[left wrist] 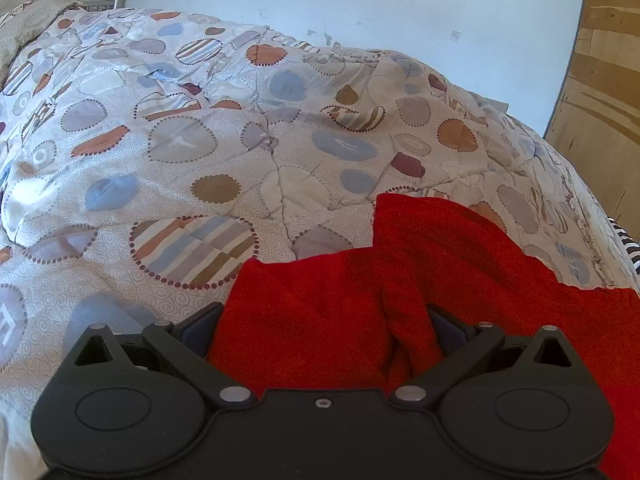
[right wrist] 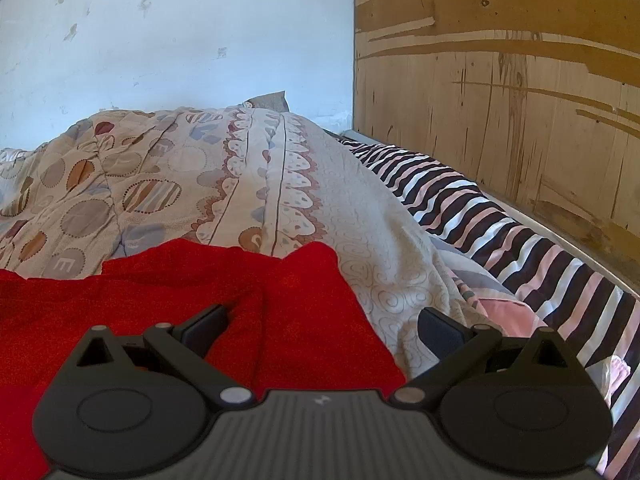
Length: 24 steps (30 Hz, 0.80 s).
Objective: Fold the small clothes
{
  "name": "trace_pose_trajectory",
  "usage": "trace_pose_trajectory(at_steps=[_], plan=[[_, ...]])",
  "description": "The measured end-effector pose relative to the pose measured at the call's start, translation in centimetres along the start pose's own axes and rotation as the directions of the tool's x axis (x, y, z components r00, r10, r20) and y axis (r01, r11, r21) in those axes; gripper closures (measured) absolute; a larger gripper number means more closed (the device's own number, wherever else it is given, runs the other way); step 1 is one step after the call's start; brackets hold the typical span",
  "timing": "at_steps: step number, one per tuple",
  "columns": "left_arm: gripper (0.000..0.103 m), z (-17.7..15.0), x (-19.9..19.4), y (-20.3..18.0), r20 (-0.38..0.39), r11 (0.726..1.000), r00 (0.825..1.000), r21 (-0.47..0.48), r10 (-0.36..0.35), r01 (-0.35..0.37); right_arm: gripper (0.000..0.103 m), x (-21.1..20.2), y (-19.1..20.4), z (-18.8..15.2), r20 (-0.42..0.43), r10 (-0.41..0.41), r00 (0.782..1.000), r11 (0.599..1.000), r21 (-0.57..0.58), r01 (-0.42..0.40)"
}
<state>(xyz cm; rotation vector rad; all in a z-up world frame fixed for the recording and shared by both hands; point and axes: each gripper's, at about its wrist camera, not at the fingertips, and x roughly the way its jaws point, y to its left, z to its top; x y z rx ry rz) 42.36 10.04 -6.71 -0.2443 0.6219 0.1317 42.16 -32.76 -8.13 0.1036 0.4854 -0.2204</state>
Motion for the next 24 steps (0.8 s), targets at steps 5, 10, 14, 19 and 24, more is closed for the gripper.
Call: trace_pose_trajectory(at_steps=[5,10,14,19,24], plan=[[0.000,0.0,-0.1,0.3,-0.002,1.000,1.000,-0.003,-0.009,0.009,0.000,0.0,-0.1,-0.1,-0.004,0.006,1.000,1.000,0.011,-0.006],[0.001,0.1,-1.7,0.5,0.052,0.999,0.998,0.022,-0.041,0.040,0.000,0.1,-0.1,-0.1,-0.007,0.009,1.000,1.000,0.016,-0.009],[0.001,-0.2,-3.8,1.1,0.093,0.995,0.992,0.061,-0.085,0.079,0.000,0.1,-0.1,-0.1,-0.009,0.010,1.000,1.000,0.018,-0.010],[0.001,-1.3,-5.7,1.2,0.086,0.980,0.984,0.135,-0.159,0.147,0.000,0.1,-0.1,-0.1,-0.010,0.013,1.000,1.000,0.021,-0.013],[0.000,-2.6,-5.4,1.7,0.057,0.989,0.998,0.146,-0.034,0.026,0.000,0.1,-0.1,-0.2,-0.011,0.014,1.000,1.000,0.024,-0.014]])
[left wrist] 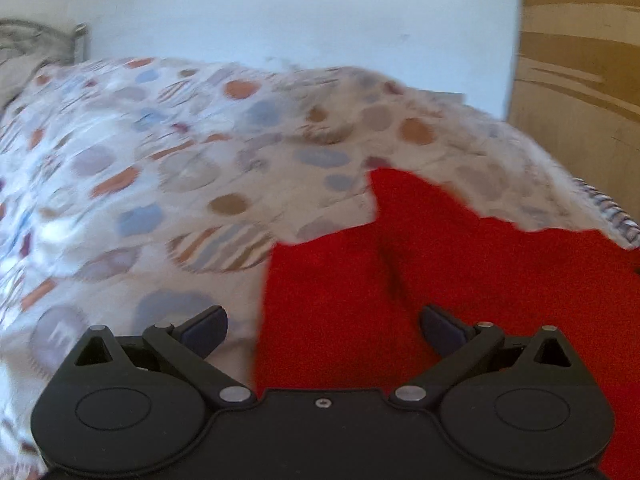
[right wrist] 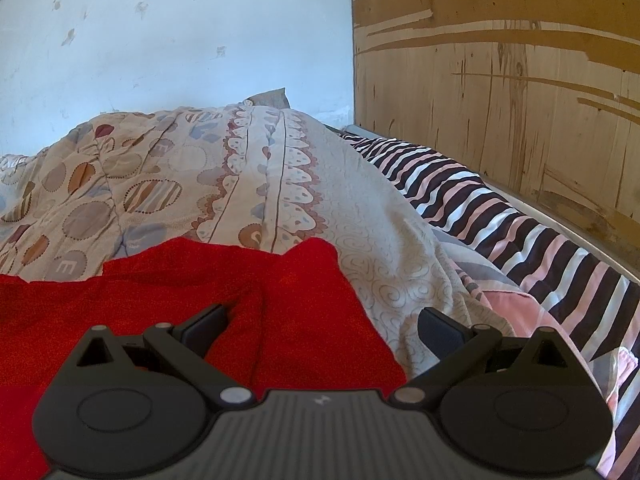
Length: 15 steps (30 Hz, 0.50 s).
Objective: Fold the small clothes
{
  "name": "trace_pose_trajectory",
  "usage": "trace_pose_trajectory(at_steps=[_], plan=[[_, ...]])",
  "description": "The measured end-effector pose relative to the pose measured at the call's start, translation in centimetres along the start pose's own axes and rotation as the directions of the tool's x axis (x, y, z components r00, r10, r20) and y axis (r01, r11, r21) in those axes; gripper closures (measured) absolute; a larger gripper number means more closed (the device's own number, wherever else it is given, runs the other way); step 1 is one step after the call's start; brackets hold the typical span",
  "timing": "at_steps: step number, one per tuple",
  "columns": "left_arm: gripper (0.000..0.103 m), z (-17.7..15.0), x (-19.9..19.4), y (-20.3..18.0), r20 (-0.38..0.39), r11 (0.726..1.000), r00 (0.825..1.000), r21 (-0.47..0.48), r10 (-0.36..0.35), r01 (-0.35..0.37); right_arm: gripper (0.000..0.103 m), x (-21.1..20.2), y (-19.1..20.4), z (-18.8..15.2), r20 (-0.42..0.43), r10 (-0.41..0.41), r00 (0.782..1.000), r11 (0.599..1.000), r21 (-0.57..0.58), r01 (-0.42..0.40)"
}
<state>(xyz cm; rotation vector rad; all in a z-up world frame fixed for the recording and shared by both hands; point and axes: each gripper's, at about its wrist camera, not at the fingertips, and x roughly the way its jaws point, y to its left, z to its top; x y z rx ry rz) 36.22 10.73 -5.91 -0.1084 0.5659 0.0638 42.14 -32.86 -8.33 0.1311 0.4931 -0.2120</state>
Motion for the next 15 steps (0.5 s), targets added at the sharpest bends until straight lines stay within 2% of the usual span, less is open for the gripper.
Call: trace_pose_trajectory(at_steps=[3,5,9,13,15], plan=[[0.001,-0.2,0.1,1.3,-0.026,0.994,0.999,-0.109,0.028,-0.030,0.000,0.0,0.0,0.0,-0.001,0.002,1.000,1.000,0.003,-0.002],[0.001,-0.4,0.2,1.7,-0.037,0.990,0.996,-0.115,0.081,-0.085,0.000,0.0,0.0,-0.1,-0.002,0.003,1.000,1.000,0.006,-0.003],[0.001,-0.2,-0.3,1.8,-0.044,0.991,0.996,-0.112,0.074,-0.079,0.000,0.0,0.0,-0.1,-0.002,0.005,1.000,1.000,0.008,-0.005],[0.003,0.0,-1.2,1.6,-0.051,0.991,0.996,-0.114,0.070,-0.076,0.000,-0.2,-1.0,0.3,-0.014,0.060,0.998,0.997,0.051,-0.059],[0.002,0.3,-1.8,1.3,-0.062,0.991,0.995,-0.106,0.075,-0.081,0.000,-0.8,-1.5,0.8,-0.017,0.059,0.998,0.997,0.045,-0.059]])
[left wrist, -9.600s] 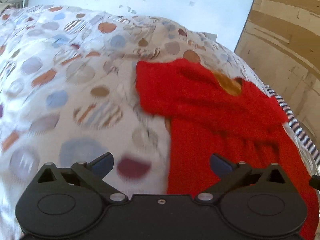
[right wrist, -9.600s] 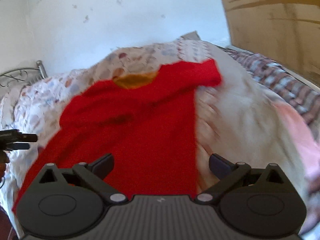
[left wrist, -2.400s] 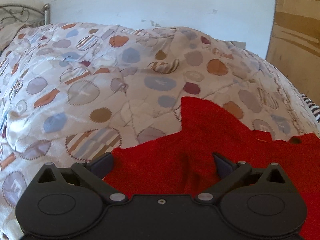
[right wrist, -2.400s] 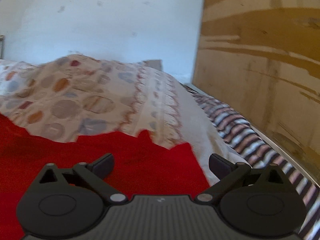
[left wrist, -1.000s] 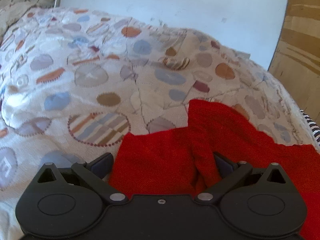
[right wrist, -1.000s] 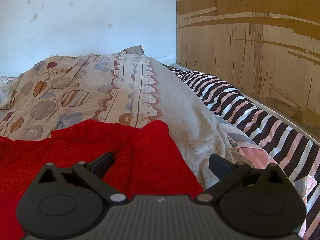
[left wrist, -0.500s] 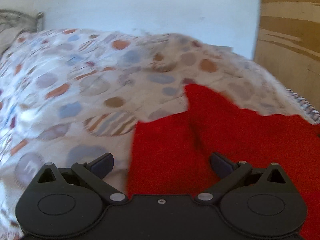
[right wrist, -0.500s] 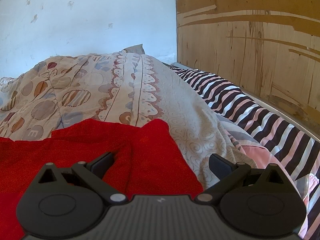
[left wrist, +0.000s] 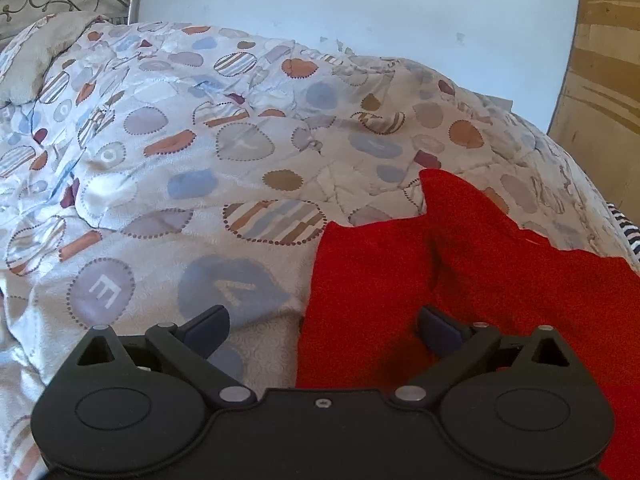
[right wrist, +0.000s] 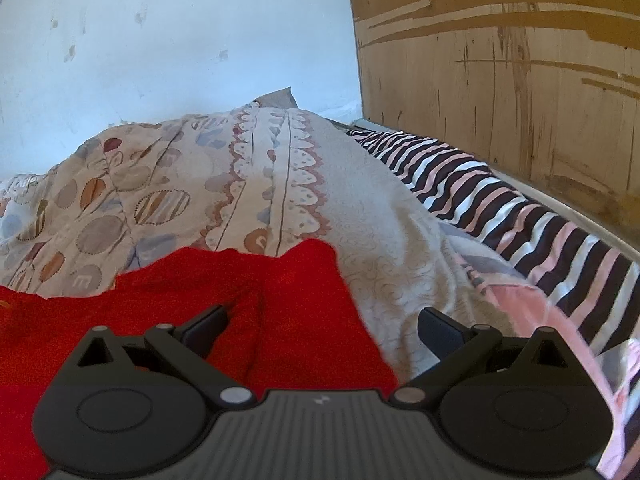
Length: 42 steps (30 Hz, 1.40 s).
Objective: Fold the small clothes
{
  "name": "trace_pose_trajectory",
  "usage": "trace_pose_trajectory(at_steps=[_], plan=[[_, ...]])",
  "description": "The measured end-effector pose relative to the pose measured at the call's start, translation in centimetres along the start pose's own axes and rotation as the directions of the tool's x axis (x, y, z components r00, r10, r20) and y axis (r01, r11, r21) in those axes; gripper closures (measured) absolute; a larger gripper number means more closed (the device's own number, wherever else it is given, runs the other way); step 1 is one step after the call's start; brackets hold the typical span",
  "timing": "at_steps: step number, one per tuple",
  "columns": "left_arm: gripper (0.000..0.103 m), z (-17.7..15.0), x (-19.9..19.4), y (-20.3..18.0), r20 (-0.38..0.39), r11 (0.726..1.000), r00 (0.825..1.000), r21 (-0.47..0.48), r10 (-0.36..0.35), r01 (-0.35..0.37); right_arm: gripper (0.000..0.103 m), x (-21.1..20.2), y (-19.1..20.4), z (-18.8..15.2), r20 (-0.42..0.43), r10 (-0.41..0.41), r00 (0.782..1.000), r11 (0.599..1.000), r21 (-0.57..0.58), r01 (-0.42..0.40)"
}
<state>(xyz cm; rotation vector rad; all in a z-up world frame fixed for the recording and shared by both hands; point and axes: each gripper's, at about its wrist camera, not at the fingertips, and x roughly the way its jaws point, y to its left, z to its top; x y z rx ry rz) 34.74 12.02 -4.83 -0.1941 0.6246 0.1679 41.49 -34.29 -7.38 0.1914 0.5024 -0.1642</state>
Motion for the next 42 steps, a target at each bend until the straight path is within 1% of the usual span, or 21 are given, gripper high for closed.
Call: trace_pose_trajectory(at_steps=[4,6,10,18,25,32,42], plan=[[0.001,0.2,-1.9,-0.3,0.000,1.000,1.000,0.016,0.017,-0.017,0.000,-2.8,-0.1,0.4,0.060,-0.059,0.996,0.996,-0.070,0.063],[0.001,0.1,-3.0,-0.5,-0.001,1.000,1.000,0.019,0.018,-0.018,0.000,-4.2,-0.2,0.4,0.075,-0.078,0.994,0.992,-0.097,0.085],[0.001,-0.4,-5.3,-1.2,0.001,1.000,1.000,0.024,0.000,0.000,0.000,-7.8,0.3,-0.3,0.125,-0.063,0.990,0.985,-0.153,0.082],[0.001,-1.5,-9.9,-2.6,0.000,0.999,0.999,0.036,-0.040,0.040,0.000,-14.8,3.0,-1.5,0.172,0.047,0.984,0.973,-0.230,-0.006],[0.001,-2.4,-13.6,-3.2,0.002,0.998,0.999,0.042,-0.039,0.039,0.000,-19.4,5.2,-2.3,0.199,0.120,0.973,0.963,-0.260,-0.066],[0.001,-3.3,-16.6,-3.0,0.010,0.999,0.999,0.032,-0.044,0.043,0.000,-21.7,6.9,-3.3,0.194,0.177,0.965,0.951,-0.286,-0.117],[0.001,-4.1,-18.6,-2.2,0.020,0.999,0.999,0.021,-0.039,0.038,0.000,-23.5,9.4,-5.1,0.170,0.232,0.958,0.929,-0.330,-0.166]])
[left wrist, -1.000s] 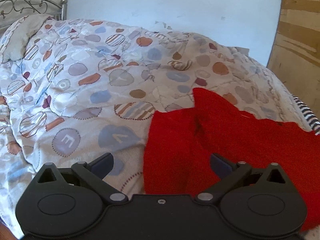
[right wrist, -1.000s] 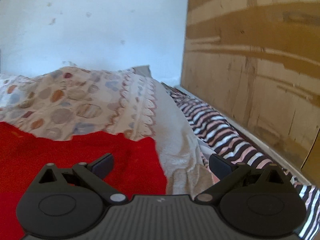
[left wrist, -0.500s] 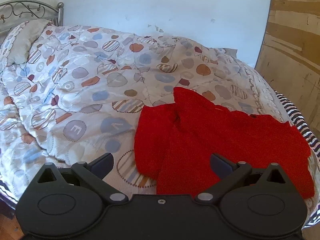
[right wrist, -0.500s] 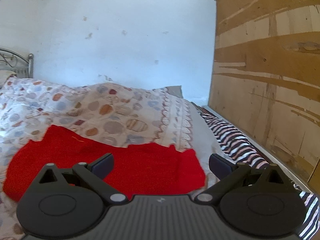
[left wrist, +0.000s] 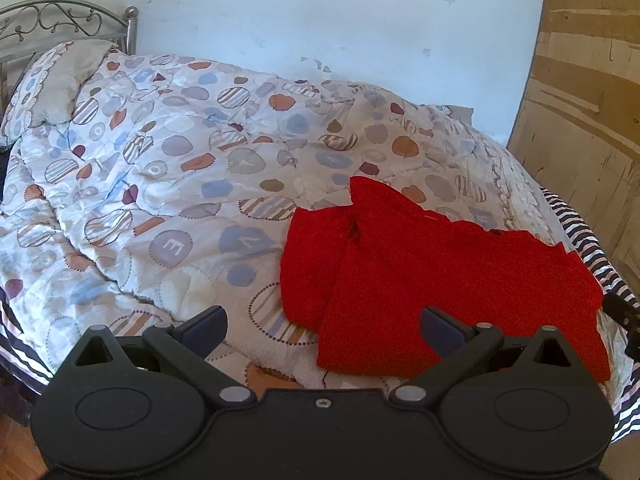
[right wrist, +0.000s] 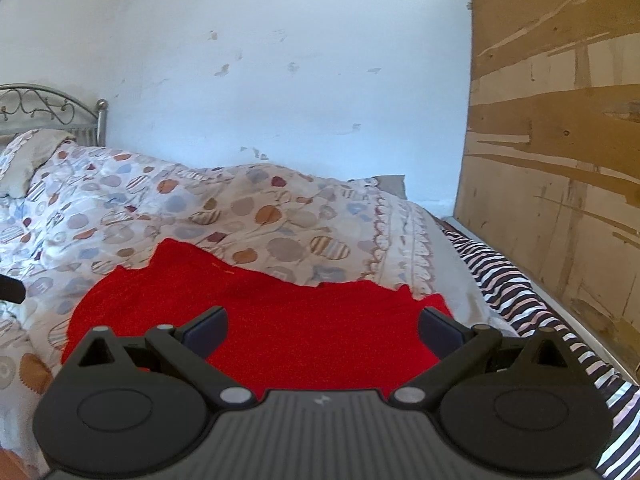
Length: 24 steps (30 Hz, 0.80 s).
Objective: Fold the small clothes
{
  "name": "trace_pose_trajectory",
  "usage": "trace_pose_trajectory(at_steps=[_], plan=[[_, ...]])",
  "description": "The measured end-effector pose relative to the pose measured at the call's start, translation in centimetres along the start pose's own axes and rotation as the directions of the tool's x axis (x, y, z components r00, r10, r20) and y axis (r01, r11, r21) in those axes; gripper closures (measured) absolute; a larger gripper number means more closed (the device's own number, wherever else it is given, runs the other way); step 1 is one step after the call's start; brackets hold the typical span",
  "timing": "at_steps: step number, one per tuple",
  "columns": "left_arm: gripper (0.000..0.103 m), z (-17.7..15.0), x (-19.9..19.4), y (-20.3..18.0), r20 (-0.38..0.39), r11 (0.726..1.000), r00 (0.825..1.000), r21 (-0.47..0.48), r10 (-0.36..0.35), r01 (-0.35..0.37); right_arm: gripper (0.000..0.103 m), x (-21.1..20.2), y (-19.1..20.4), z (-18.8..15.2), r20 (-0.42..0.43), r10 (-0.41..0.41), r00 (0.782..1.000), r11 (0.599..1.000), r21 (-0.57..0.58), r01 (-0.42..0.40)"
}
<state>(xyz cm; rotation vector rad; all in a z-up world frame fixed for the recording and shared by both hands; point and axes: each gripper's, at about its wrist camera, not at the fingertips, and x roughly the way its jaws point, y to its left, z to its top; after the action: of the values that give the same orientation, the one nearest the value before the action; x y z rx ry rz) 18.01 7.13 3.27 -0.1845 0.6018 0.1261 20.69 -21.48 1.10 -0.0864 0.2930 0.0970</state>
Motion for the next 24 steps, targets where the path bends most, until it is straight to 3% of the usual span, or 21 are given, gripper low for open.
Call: trace_pose_trajectory(at_steps=[9,24], plan=[[0.001,-0.8,0.0,0.6,-0.017,1.000,1.000,-0.011,0.005,-0.005,0.000,-0.2,1.6,-0.8,-0.030,0.038,0.999,0.999,-0.015,-0.039],[0.001,-4.0,3.2,2.1,-0.156,0.993,0.987,-0.113,-0.038,0.020,0.000,2.6,3.0,-3.4,-0.127,0.043,0.991,0.998,-0.037,-0.048]])
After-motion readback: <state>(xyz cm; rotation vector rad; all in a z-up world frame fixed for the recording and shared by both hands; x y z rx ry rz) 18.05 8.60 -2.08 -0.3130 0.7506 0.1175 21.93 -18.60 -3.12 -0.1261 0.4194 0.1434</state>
